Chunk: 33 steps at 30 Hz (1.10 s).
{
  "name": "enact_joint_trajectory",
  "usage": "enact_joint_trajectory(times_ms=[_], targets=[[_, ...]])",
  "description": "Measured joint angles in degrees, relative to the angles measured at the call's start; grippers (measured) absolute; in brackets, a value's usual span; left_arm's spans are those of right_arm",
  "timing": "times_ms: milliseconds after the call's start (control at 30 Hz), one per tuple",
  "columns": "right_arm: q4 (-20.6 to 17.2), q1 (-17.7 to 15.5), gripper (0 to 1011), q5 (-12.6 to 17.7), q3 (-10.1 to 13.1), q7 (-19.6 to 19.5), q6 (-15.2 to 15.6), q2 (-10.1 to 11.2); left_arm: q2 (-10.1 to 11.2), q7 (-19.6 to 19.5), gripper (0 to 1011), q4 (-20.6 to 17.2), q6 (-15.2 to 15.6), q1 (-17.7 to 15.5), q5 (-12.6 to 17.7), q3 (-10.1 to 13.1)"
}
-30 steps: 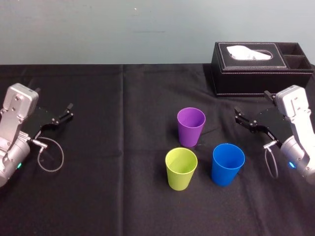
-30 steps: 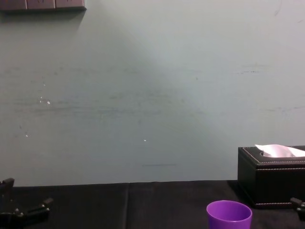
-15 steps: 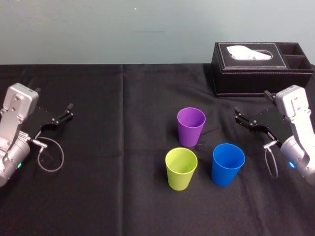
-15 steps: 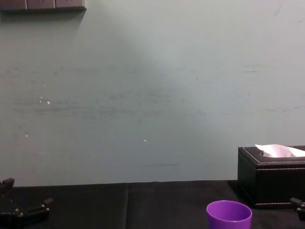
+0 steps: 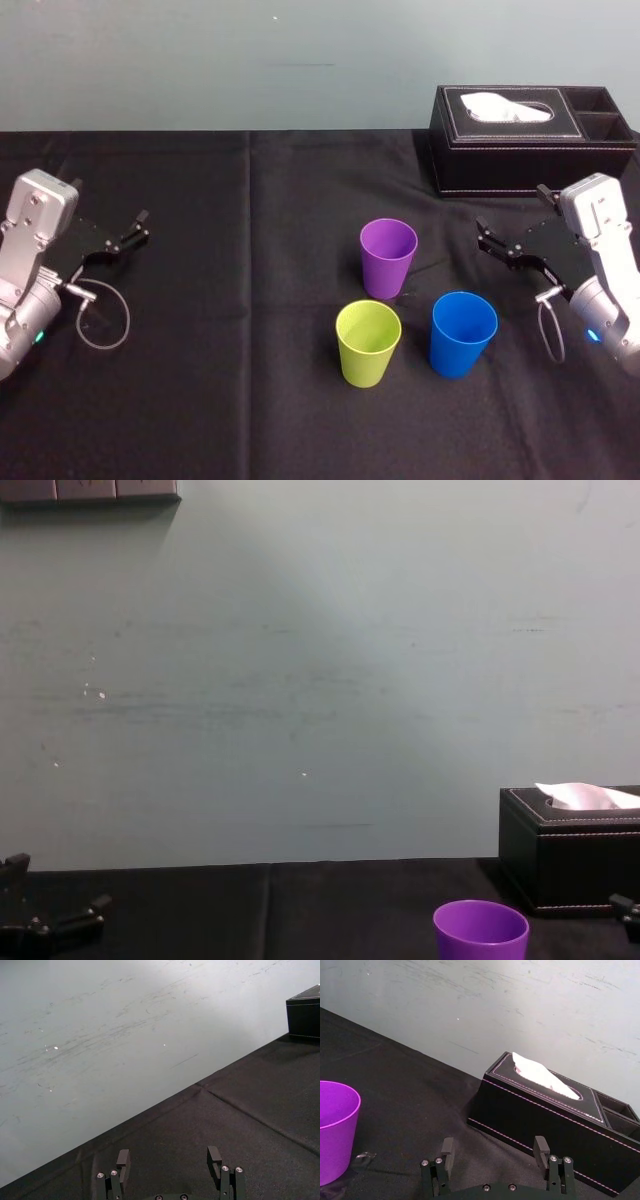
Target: Stack the three plastic cups sequentially using one hand.
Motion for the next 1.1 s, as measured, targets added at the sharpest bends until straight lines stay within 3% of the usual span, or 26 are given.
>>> enact_joint_trajectory(times_ms=[200,333,667,1100], targets=[[0.0,0.0,1000,0.0,0.0,0.0,0.0,0.0,0.0,0.0,1012,0.0,0.0,0.0,0.0,0.0],[-1.1,-1.8,1000,1.4,1.7,1.0,-0.7,0.7,0.0,0.0,1011,0.0,0.0,0.0,0.0,0.0],[-10.8,-12.3,1000,7.7,8.4,5.0,-5.0,5.7,0.0,0.0,1011,0.0,0.0,0.0,0.0,0.0],[-21.7,-26.0,1000,11.6,14.7,8.5,-8.0,11.2,0.0,0.0,1011,0.0,0.0,0.0,0.0,0.0]])
